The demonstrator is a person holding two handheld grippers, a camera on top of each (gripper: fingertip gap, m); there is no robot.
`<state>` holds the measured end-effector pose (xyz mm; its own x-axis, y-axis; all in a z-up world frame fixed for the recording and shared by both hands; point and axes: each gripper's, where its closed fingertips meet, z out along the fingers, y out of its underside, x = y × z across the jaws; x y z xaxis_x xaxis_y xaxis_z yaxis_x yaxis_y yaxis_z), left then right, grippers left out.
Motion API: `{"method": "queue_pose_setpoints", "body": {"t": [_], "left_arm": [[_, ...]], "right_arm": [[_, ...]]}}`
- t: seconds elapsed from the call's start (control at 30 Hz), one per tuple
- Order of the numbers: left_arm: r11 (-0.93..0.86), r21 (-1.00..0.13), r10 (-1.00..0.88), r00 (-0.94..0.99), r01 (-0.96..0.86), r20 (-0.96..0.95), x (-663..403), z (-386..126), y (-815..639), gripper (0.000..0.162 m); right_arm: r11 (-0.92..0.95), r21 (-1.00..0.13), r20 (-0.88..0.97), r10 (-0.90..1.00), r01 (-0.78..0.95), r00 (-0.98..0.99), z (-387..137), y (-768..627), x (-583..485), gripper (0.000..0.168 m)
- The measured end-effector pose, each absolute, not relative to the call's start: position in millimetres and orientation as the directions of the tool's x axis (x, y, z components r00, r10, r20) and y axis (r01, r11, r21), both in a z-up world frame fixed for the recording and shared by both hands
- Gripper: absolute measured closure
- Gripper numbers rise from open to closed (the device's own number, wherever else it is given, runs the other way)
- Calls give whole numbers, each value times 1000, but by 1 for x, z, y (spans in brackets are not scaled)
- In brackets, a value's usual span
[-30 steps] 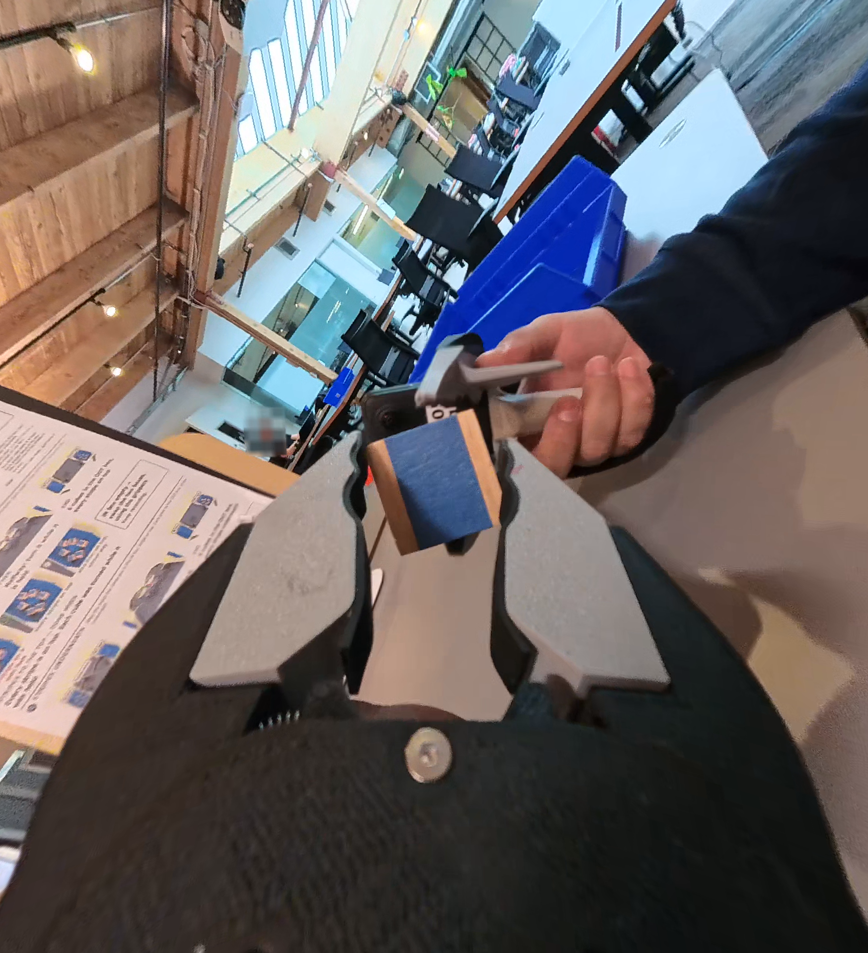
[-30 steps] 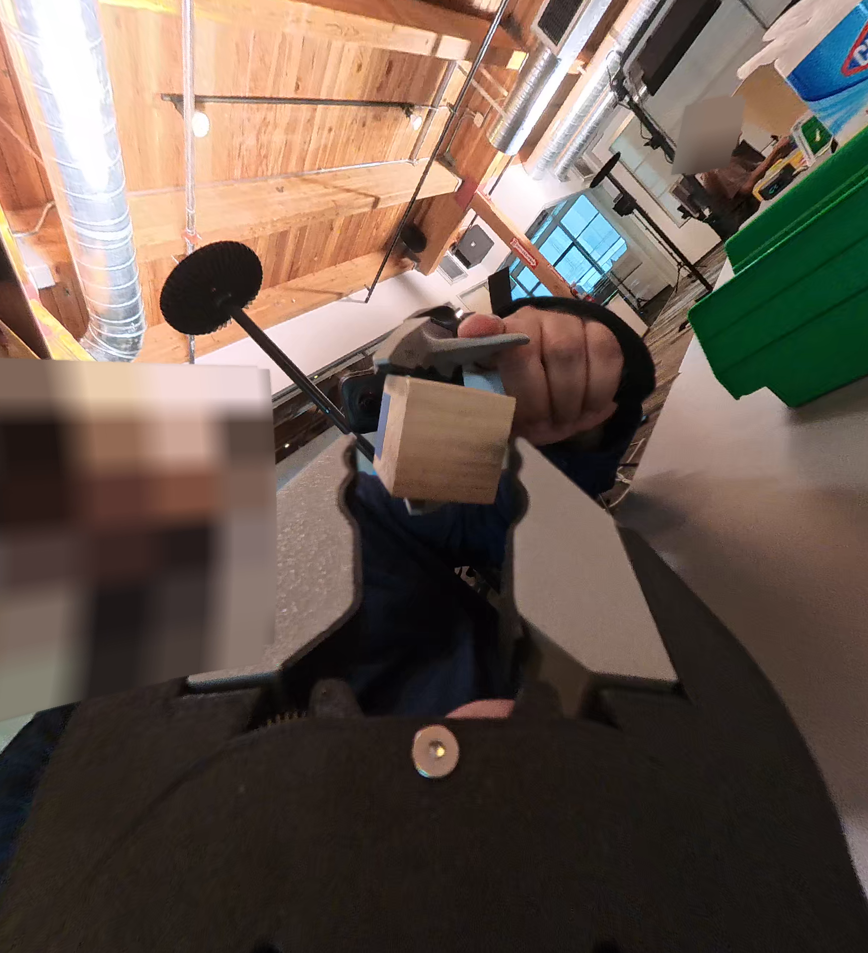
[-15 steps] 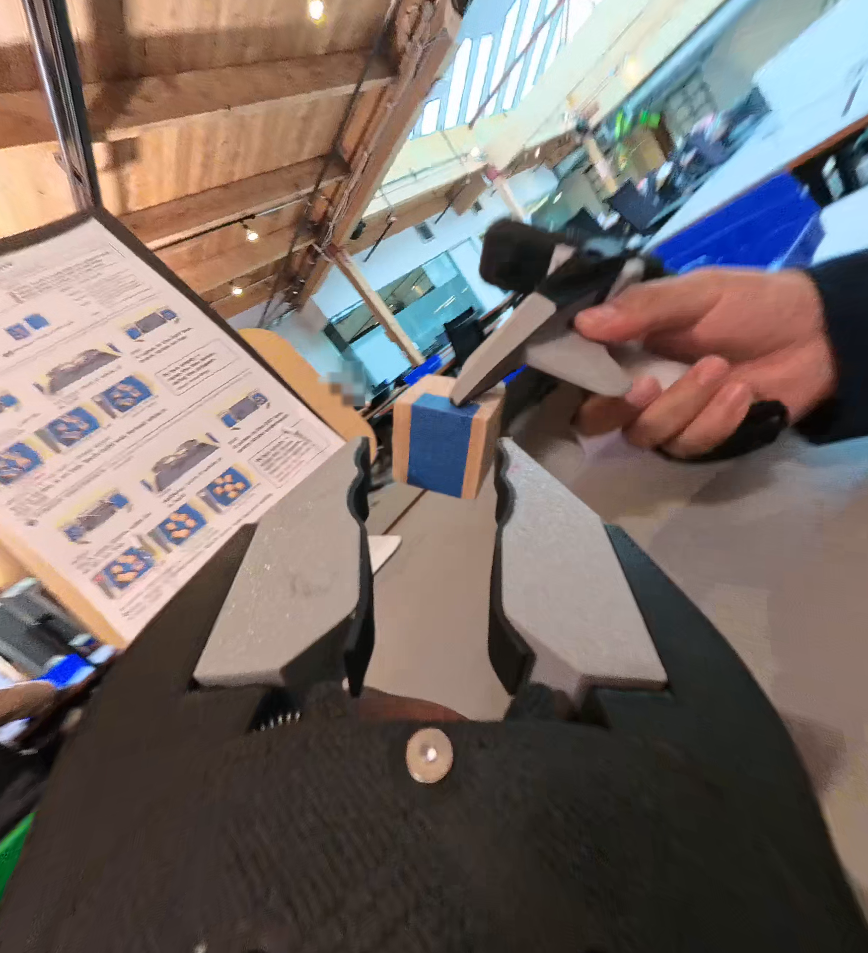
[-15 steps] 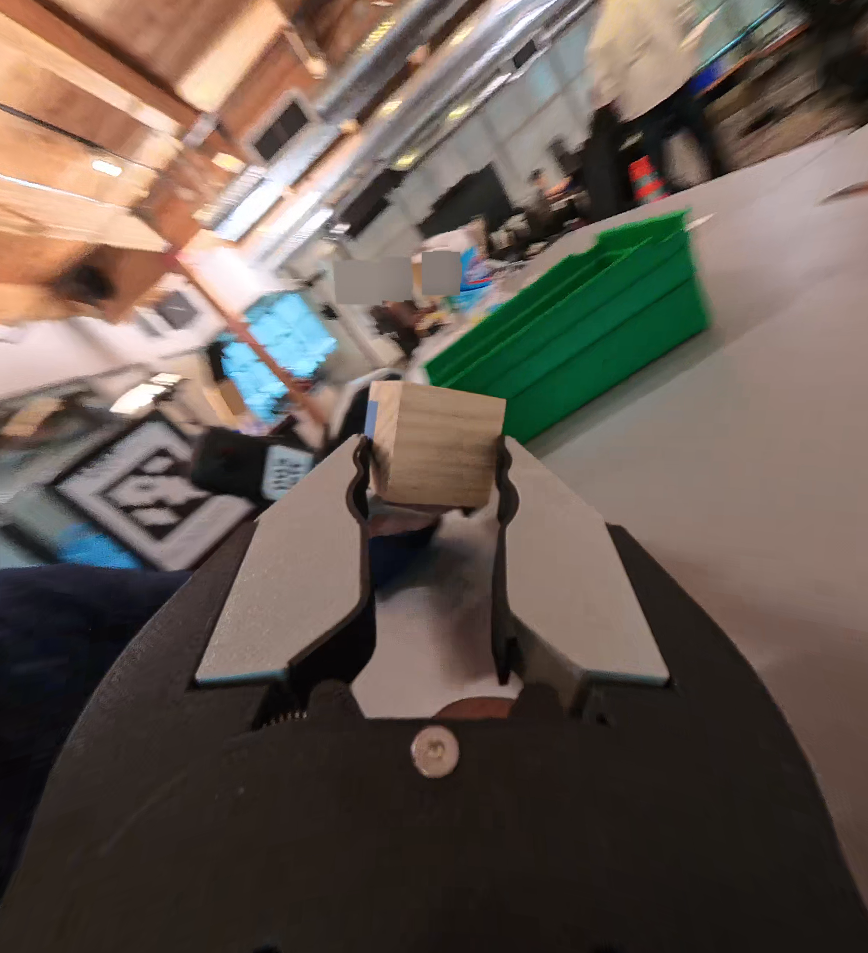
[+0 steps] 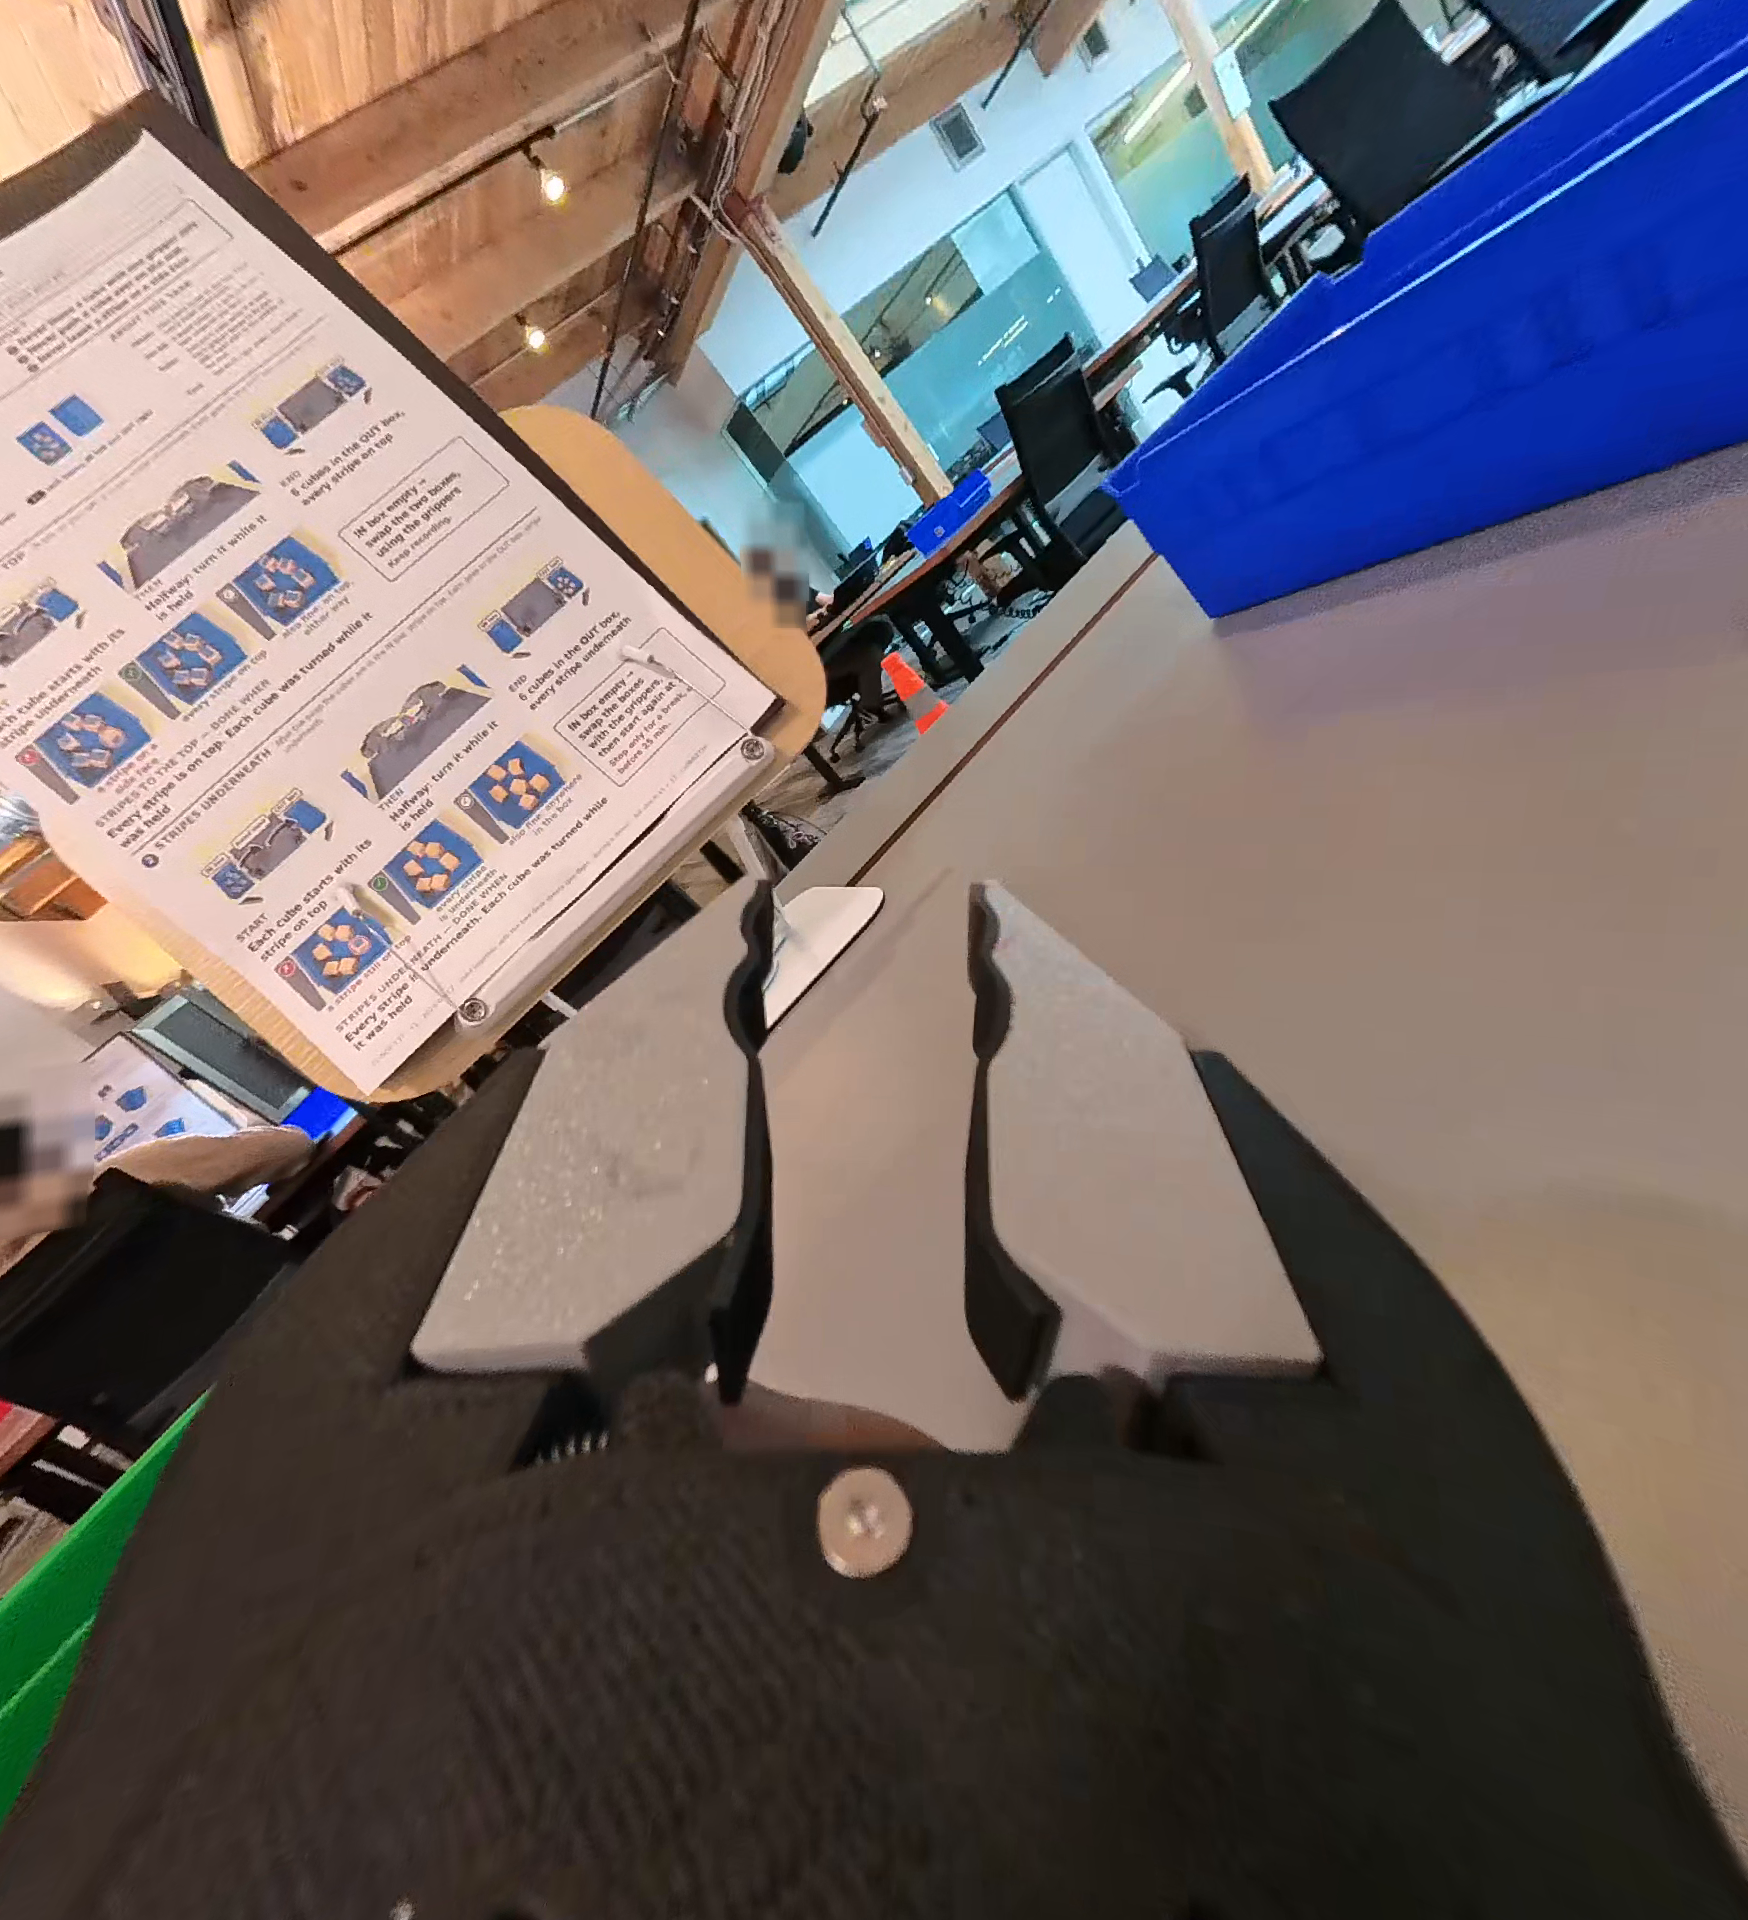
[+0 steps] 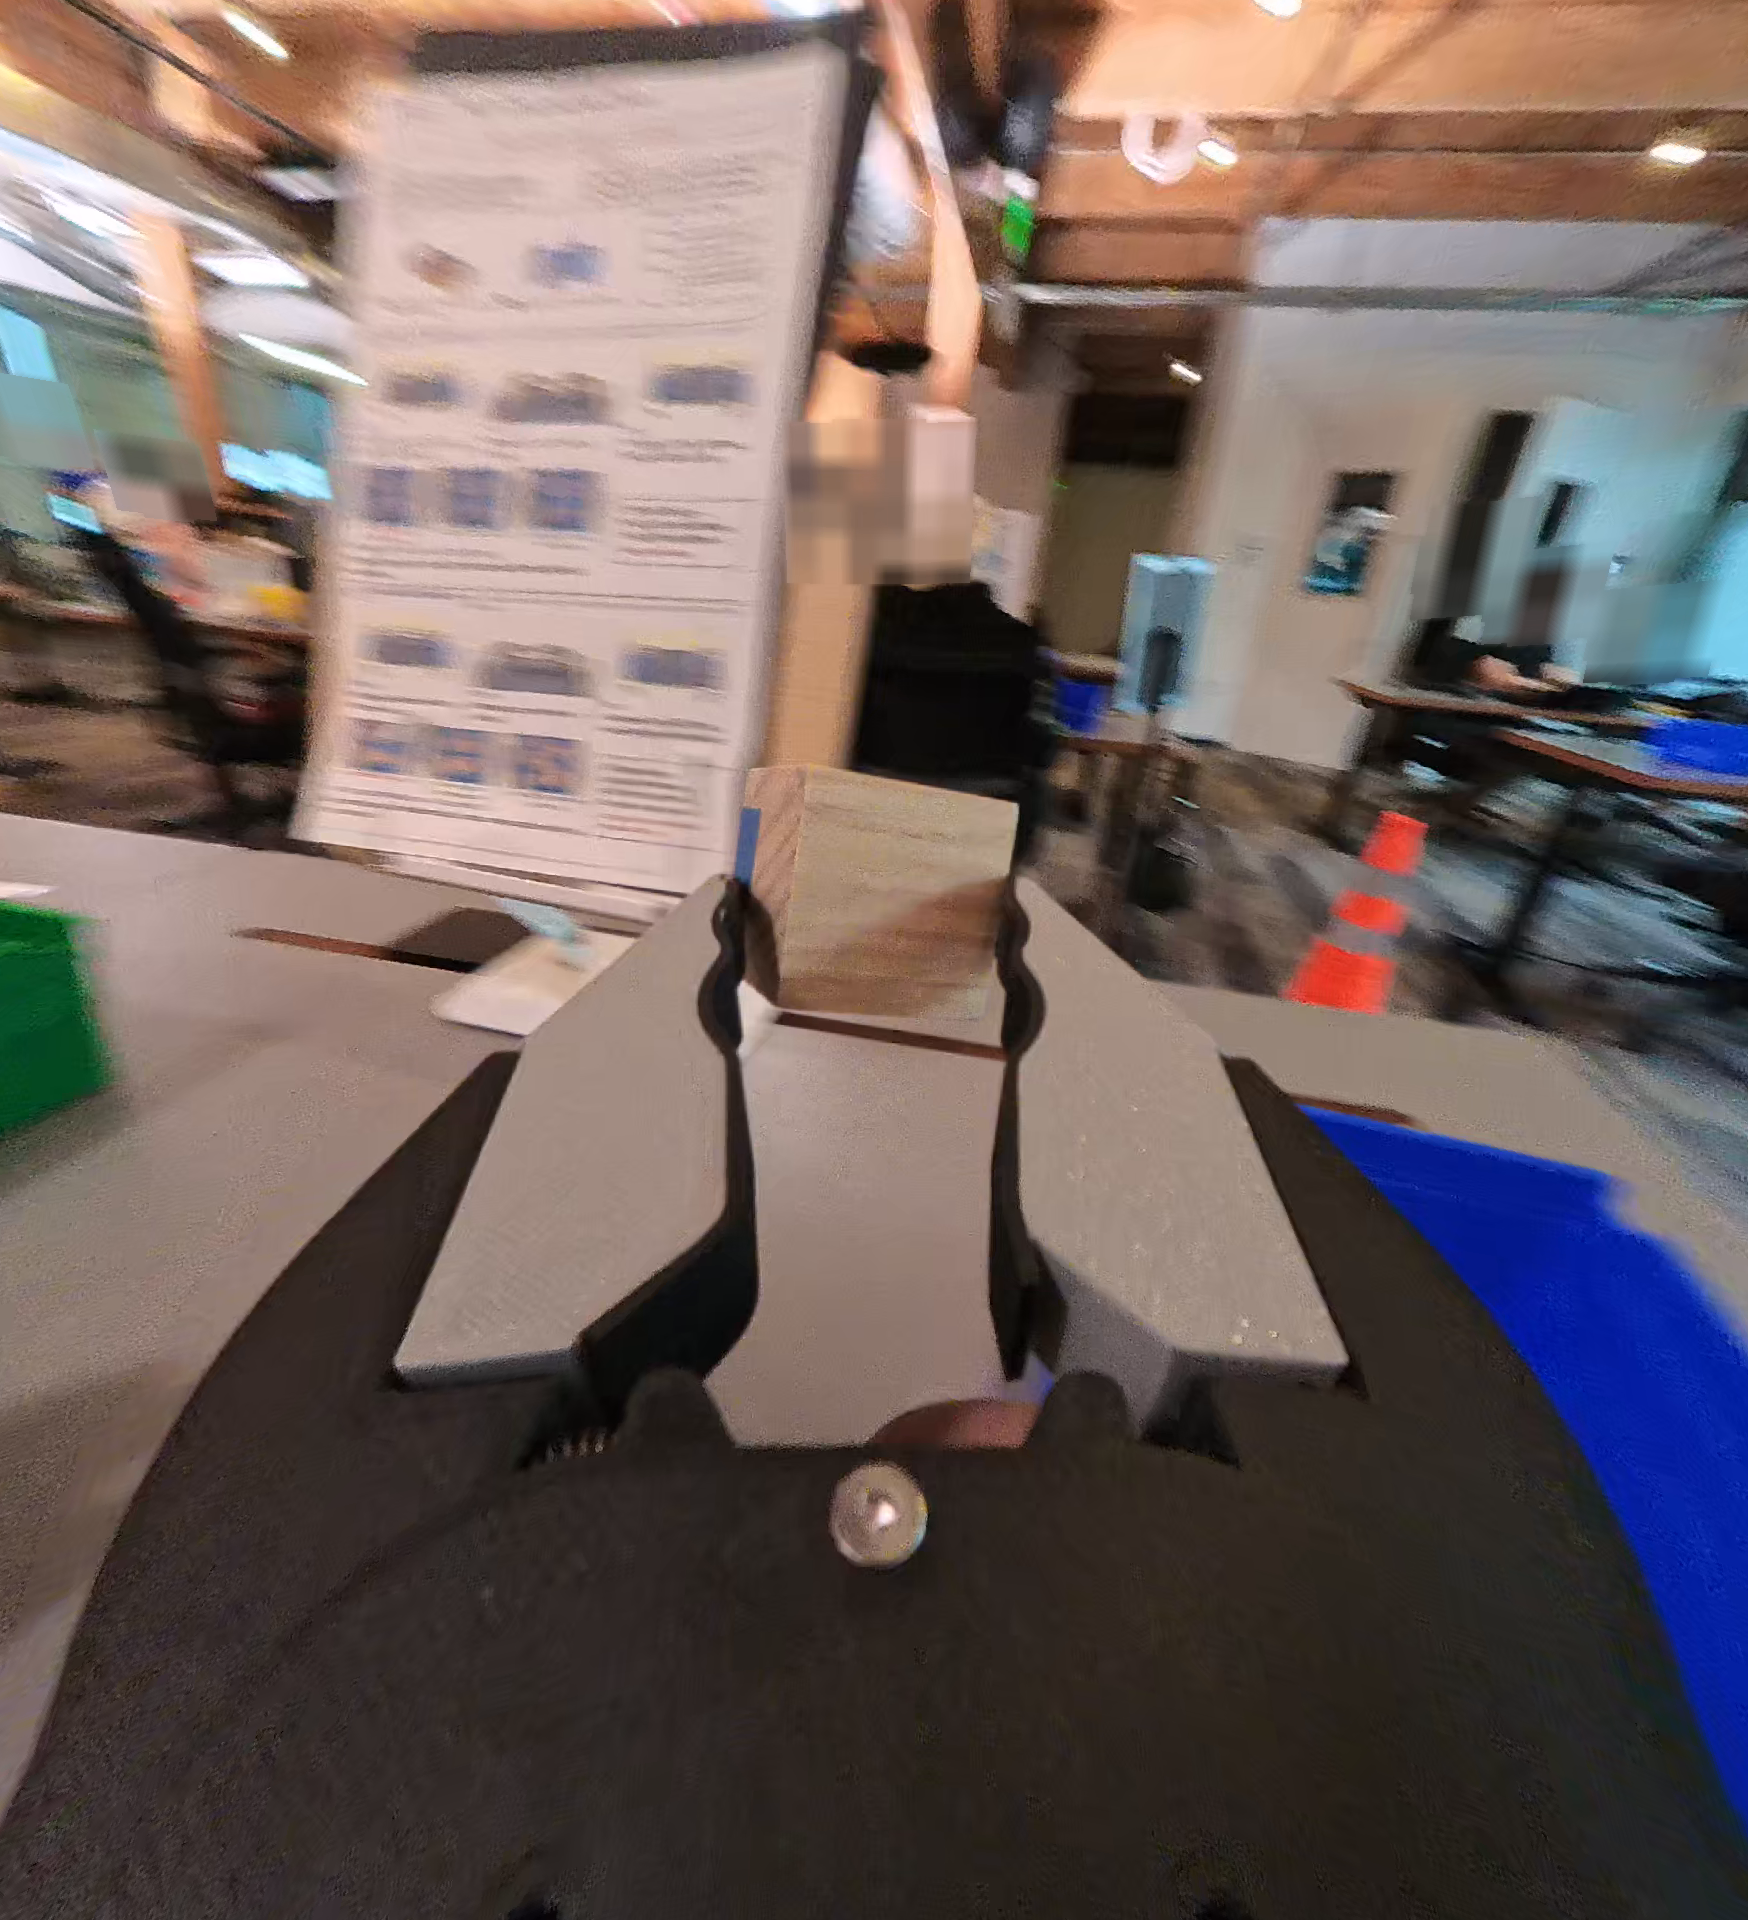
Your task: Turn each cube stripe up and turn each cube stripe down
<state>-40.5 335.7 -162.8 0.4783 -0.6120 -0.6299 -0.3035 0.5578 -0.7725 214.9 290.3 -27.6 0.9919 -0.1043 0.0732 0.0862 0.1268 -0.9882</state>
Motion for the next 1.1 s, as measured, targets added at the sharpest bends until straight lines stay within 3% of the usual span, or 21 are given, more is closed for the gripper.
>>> {"method": "queue_pose_setpoints", "body": {"t": [0.13, 0.33, 0.63, 0.7, 0.9, 1.1], "left_arm": [[562, -755, -600, 462, -337, -653, -38, -169, 336, 127], [571, -739, -591, 447, -357, -672, -35, -172, 335, 127], [558, -735, -594, 434, -385, -678, -34, -180, 339, 127], [552, -739, -595, 438, -387, -674, -35, -180, 340, 127], [535, -749, -608, 438, -391, -662, -34, -182, 342, 127], [536, -738, -599, 432, -410, -674, -34, -186, 342, 127]], "right_arm": [[-242, -970, 75, -251, 12, 965, -74, 304, 322, 122], [-658, -750, 165, -287, -69, 943, -197, 321, 392, 121], [-797, -586, 127, -268, -145, 955, -269, 350, 408, 120], [-790, -590, 121, -290, -166, 949, -261, 347, 410, 116], [-599, -775, -60, -248, -202, 967, -177, 340, 378, 110], [-723, -688, -7, -77, -61, 997, -190, 328, 308, 100]]}}
